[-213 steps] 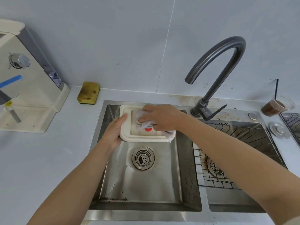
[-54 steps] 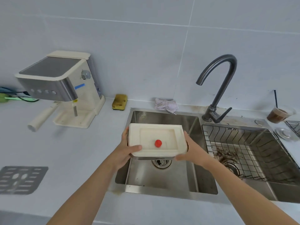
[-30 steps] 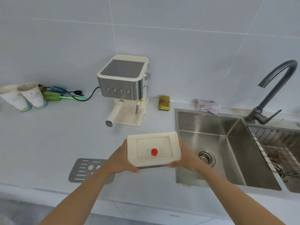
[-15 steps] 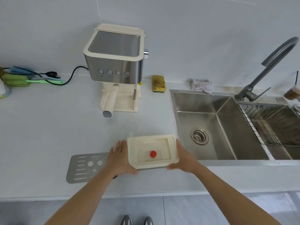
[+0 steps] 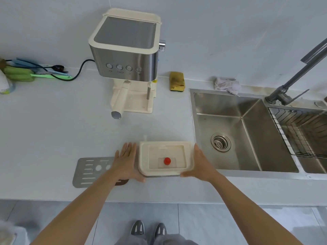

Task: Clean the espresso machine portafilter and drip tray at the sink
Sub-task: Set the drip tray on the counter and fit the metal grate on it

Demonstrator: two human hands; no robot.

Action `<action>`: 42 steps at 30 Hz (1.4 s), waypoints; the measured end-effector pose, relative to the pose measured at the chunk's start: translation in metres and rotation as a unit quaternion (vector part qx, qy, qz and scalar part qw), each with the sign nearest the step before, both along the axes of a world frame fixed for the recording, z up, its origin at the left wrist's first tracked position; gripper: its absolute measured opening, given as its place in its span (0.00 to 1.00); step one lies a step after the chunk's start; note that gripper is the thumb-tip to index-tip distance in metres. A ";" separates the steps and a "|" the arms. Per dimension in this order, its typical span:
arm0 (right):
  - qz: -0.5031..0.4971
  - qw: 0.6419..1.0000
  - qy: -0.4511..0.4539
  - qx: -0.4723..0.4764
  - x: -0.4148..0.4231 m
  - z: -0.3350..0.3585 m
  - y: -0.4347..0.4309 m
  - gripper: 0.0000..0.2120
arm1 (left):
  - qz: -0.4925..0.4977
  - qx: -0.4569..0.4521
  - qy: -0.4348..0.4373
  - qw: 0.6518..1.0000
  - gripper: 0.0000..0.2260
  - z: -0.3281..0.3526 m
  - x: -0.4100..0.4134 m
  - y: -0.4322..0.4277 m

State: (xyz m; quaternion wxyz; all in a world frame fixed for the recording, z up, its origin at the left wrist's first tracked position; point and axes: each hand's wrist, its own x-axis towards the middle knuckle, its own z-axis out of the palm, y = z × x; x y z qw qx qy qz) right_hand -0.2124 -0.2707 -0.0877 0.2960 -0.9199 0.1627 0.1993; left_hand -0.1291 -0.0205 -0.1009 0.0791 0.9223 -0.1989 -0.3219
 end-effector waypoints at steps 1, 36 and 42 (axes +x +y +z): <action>0.013 1.000 -0.013 -0.005 0.003 0.006 0.004 0.65 | 0.003 -0.005 0.004 1.000 0.60 0.001 0.003 0.006; 0.346 0.901 0.057 -0.255 0.091 -0.003 0.214 0.46 | -0.064 0.083 -0.053 0.993 0.39 0.001 0.048 0.147; 0.340 0.908 0.041 -0.243 0.089 -0.005 0.210 0.45 | -0.057 0.074 -0.064 0.994 0.39 0.004 0.048 0.150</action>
